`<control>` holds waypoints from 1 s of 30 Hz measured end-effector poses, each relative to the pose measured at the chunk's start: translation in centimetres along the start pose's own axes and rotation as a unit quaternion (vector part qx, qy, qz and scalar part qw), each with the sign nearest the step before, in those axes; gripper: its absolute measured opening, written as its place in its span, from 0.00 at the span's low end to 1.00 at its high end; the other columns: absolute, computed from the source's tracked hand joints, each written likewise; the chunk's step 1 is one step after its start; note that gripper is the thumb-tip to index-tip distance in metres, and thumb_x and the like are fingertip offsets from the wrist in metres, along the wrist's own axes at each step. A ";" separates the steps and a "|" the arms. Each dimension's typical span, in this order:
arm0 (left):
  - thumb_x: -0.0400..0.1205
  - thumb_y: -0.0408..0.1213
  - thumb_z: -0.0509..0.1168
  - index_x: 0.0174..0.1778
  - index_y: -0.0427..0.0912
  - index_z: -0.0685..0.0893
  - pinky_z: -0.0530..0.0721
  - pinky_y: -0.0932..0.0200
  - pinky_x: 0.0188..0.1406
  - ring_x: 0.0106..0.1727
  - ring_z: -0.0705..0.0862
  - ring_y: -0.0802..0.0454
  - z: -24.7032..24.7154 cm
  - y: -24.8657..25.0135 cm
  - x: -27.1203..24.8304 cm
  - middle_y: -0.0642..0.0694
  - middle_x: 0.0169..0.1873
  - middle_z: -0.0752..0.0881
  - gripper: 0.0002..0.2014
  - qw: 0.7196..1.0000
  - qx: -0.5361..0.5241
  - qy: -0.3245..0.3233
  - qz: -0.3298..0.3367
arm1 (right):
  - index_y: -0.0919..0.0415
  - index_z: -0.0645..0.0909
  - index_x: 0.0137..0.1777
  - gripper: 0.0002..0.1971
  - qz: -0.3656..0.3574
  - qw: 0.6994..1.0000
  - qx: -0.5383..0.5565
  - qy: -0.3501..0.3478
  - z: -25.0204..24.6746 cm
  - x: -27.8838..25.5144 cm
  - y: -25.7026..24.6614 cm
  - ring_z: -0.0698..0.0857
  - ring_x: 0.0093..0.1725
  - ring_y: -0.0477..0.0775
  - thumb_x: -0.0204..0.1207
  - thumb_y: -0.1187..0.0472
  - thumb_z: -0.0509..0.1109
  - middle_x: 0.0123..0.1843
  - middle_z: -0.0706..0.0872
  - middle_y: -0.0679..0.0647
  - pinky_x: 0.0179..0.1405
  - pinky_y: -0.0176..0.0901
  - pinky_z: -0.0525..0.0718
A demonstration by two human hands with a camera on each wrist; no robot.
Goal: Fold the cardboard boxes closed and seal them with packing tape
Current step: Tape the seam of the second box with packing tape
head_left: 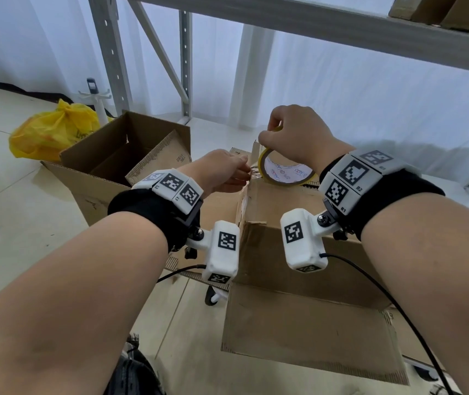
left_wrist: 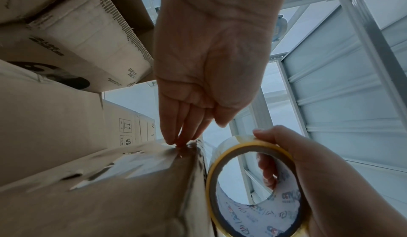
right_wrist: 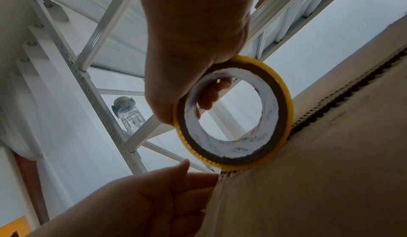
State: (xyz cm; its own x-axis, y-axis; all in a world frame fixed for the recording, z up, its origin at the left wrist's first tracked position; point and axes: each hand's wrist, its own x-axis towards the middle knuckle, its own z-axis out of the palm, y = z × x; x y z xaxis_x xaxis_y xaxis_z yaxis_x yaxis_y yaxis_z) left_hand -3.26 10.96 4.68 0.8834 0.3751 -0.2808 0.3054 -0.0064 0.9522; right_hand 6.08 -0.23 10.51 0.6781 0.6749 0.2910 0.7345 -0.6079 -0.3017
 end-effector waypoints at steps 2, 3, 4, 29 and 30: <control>0.88 0.45 0.55 0.58 0.32 0.82 0.85 0.52 0.58 0.56 0.87 0.43 0.1 0.0 -0.1 0.35 0.54 0.87 0.19 1.000 -0.007 -0.009 -0.008 | 0.62 0.81 0.46 0.11 0.002 1.000 -0.004 -0.001 0.0 -0.1 -0.1 0.78 0.41 0.52 0.73 0.54 0.67 0.34 0.78 0.48 0.29 0.36 0.68; 0.88 0.46 0.55 0.58 0.33 0.81 0.84 0.53 0.59 0.57 0.86 0.44 0.2 0.1 -0.2 0.36 0.55 0.87 0.19 1.000 -0.003 -0.017 -0.011 | 0.62 0.81 0.46 0.11 0.003 1.000 -0.005 -0.001 0.0 -0.1 -0.1 0.78 0.41 0.52 0.74 0.54 0.67 0.35 0.78 0.49 0.29 0.36 0.68; 0.88 0.48 0.54 0.59 0.34 0.81 0.84 0.53 0.58 0.57 0.85 0.45 0.2 0.1 -0.3 0.37 0.55 0.86 0.20 1.000 0.007 -0.026 -0.014 | 0.62 0.81 0.47 0.11 0.004 1.000 -0.006 -0.001 -0.1 -0.1 -0.1 0.78 0.42 0.52 0.74 0.54 0.67 0.36 0.79 0.50 0.29 0.36 0.68; 0.78 0.56 0.66 0.82 0.59 0.57 0.51 0.57 0.78 0.82 0.55 0.57 -0.1 -1.7 1.7 0.62 0.82 0.52 0.37 0.941 0.301 -0.083 0.134 | 0.52 0.82 0.43 0.11 0.025 0.998 -0.052 -0.041 -2.2 0.0 2.3 0.81 0.45 0.52 0.69 0.47 0.72 0.41 0.84 0.49 0.39 0.41 0.74; 0.79 0.57 0.65 0.82 0.58 0.56 0.51 0.58 0.77 0.82 0.55 0.57 -0.1 -1.7 1.7 0.62 0.82 0.51 0.37 0.936 0.315 -0.081 0.132 | 0.53 0.82 0.42 0.10 0.033 0.994 -0.086 -0.058 -2.8 -0.2 3.1 0.82 0.44 0.53 0.68 0.47 0.72 0.42 0.85 0.50 0.38 0.42 0.75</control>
State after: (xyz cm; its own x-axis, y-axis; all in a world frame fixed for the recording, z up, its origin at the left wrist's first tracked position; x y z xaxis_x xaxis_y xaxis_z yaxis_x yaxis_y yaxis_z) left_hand -2.32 11.70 2.59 0.9844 0.1377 -0.1099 0.1733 -0.6434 0.7457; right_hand 8.30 -3.38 12.06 0.7253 0.6679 0.1667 0.6882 -0.7089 -0.1542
